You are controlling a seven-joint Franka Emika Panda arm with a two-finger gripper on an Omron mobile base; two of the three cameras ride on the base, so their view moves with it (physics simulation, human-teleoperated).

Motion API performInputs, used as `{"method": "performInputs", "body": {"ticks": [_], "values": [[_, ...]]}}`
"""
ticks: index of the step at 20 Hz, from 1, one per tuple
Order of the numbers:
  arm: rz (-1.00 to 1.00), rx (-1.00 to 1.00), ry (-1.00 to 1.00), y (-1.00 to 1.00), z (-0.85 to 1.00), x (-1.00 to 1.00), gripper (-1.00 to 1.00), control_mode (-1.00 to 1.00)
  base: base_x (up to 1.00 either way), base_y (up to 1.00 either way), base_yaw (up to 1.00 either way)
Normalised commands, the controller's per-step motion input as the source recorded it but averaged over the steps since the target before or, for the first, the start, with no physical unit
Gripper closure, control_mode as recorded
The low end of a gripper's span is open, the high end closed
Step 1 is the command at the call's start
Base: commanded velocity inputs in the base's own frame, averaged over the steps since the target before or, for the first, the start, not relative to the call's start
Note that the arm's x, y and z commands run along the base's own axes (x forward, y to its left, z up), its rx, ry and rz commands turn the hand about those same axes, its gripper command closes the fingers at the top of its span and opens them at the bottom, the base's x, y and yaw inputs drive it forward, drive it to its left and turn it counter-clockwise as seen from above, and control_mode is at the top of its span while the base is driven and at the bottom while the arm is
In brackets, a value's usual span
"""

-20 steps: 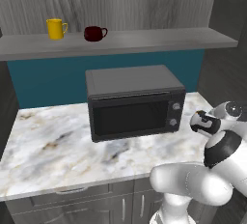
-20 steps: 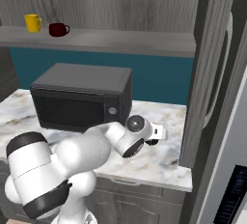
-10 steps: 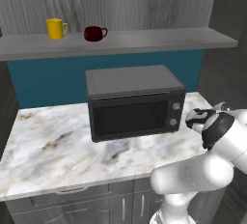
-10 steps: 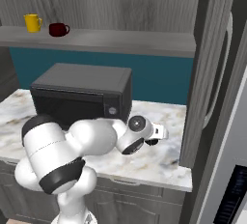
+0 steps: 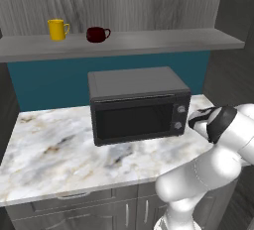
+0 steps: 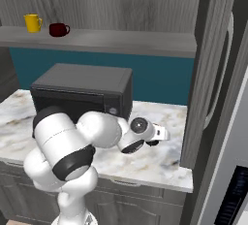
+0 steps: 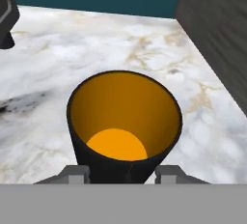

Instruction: Pick the mug on the counter and place it in the cabinet with the handle facing the right, like the mugs already inside.

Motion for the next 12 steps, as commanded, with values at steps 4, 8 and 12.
{"method": "performInputs", "body": {"ticks": [4,8,12], "values": [[0.00,0.00,0.00,-0.11,-0.11,0.08,1.00,-1.00,0.00,0.00,0.00],[0.00,0.02,0.00,-0.11,-0.04,0.05,1.00,-1.00,0.00,0.00,0.00],[0.00,0.01,0.00,0.00,0.08,-0.03,1.00,-1.00,0.00,0.00,0.00]]}}
